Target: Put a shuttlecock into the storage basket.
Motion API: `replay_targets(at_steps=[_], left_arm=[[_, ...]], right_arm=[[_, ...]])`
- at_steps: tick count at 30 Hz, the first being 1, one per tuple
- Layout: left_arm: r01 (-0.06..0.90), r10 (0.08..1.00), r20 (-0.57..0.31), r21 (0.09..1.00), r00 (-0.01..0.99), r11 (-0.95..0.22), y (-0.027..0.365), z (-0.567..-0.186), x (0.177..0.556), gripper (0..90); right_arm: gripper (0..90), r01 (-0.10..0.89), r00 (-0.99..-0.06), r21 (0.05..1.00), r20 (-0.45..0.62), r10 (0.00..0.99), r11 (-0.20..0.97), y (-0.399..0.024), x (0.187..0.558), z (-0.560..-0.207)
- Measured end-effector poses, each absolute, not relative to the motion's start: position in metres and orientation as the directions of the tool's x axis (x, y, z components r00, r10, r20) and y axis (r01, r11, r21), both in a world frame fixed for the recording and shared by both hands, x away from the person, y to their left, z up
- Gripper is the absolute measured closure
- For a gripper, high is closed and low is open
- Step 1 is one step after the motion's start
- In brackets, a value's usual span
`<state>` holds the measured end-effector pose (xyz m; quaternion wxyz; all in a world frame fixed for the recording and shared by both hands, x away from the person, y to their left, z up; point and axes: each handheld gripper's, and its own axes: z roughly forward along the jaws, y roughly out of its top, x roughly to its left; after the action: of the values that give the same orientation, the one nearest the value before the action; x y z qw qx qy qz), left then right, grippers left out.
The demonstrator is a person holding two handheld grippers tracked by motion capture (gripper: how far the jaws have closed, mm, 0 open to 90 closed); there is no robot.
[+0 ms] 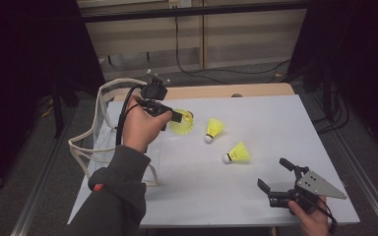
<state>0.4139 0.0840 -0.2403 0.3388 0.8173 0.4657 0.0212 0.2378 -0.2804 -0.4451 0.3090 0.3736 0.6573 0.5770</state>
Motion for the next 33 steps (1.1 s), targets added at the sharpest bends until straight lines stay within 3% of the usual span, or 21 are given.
replay_targets(at_steps=[33], left_arm=[[0.765,0.802,-0.281,0.568,0.527,-0.303,0.095,-0.225,0.424,87.8]], right_arm=[[0.9,0.131,-0.531,0.990,0.023,0.847,0.055,-0.281,0.238,-0.445]])
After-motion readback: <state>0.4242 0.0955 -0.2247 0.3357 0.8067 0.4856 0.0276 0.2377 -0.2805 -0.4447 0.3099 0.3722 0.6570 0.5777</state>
